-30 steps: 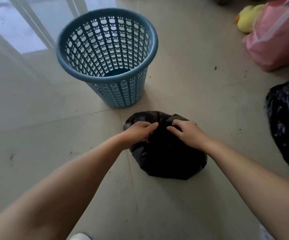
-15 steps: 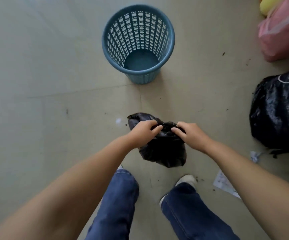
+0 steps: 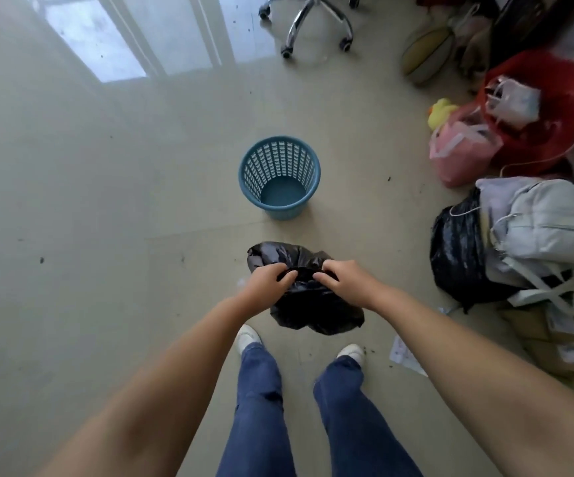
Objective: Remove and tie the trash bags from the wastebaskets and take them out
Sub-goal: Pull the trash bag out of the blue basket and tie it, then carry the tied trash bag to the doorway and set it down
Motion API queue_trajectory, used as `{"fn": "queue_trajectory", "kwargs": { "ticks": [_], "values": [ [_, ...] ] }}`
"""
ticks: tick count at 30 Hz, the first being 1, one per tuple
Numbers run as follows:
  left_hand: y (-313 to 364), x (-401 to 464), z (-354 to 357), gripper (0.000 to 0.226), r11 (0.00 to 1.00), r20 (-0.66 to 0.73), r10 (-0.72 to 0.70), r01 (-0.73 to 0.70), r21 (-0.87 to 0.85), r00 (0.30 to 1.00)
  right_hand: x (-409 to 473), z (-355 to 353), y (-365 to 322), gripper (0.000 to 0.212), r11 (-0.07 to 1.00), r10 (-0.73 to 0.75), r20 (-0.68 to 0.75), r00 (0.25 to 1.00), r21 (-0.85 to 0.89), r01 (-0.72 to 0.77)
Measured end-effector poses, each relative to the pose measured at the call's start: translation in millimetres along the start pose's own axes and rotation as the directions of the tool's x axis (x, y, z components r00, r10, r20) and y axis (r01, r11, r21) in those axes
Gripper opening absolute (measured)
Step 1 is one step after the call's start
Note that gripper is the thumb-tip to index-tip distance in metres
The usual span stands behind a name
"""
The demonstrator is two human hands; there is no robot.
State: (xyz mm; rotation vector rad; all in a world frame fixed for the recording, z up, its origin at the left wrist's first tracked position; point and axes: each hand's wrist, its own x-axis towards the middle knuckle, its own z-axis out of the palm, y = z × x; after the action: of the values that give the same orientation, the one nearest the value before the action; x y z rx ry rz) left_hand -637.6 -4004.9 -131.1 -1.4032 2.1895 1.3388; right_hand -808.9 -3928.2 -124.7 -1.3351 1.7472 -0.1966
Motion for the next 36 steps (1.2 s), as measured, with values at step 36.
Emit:
{"fn": "queue_trajectory", "kwargs": {
  "ticks": [36],
  "values": [
    [140,-374,198,0.034,0.061,0.897,0.437,-0.997,0.036,0.059,-533,284,-123,0.027,0.555,0.825,-0.543,0.158,0.722,-0.414]
  ]
}}
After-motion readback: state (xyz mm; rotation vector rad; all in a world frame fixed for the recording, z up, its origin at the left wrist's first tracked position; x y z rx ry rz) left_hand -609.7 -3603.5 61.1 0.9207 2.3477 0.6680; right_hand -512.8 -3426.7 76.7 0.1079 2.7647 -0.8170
